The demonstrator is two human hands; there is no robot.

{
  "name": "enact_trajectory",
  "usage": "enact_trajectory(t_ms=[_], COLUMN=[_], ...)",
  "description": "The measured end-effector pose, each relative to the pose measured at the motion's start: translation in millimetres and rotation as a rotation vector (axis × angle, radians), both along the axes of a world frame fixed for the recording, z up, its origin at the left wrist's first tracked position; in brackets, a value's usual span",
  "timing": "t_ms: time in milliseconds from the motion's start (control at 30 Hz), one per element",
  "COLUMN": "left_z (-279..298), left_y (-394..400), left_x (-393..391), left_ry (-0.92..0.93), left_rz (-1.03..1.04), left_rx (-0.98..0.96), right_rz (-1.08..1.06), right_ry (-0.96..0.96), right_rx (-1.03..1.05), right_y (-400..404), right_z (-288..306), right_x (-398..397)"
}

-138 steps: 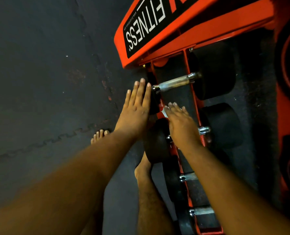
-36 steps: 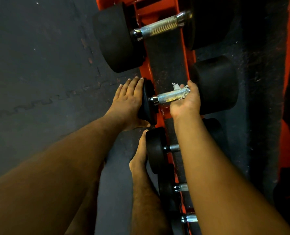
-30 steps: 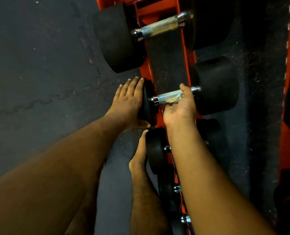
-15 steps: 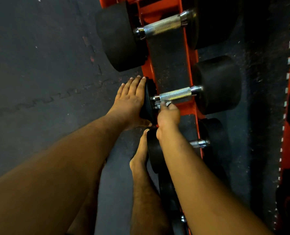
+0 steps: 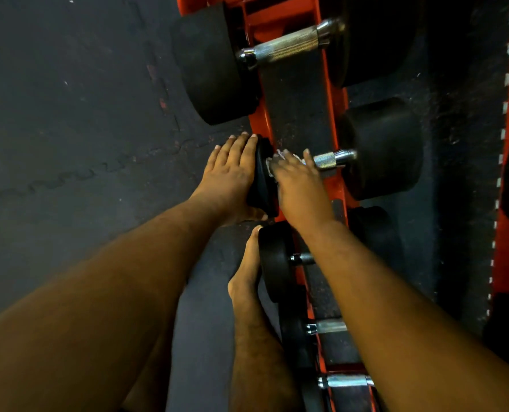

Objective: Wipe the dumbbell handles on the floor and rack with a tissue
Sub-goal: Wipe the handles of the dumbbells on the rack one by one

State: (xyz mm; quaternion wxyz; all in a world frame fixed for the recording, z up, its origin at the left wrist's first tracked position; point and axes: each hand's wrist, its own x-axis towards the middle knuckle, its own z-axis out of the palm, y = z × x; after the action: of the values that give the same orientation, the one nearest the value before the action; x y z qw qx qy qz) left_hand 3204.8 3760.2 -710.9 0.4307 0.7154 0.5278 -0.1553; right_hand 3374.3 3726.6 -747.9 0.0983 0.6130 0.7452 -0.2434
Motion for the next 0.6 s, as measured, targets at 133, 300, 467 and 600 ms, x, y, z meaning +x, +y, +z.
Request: enact_trajectory(t_ms=[133,300,467,600], left_z=[0.3,-2.8,-2.1,-2.1], left_y=[-0.2,-2.0,-0.7,-0.6], left_x=[-0.8,-2.2,-1.2,-0.5], left_ry=[-0.014,-0.019,-0.013,-0.003], left_rz=[0.005,-0.008,-0.013,-0.014], left_rx=[0.007,0.025,0.018,0.015], right_rz=[-0.066,-1.547,-2.210,-2.095], right_ry=[0.152,0.566,1.191,1.298], right_rx=[0.081,-0.056,0.089,-0.215], right_y=[-46.3,-66.4,3.3,9.9], right_z=[18.7,25.1,3.5,14.4], right_x=[5.0,2.9,9.0,-28.5])
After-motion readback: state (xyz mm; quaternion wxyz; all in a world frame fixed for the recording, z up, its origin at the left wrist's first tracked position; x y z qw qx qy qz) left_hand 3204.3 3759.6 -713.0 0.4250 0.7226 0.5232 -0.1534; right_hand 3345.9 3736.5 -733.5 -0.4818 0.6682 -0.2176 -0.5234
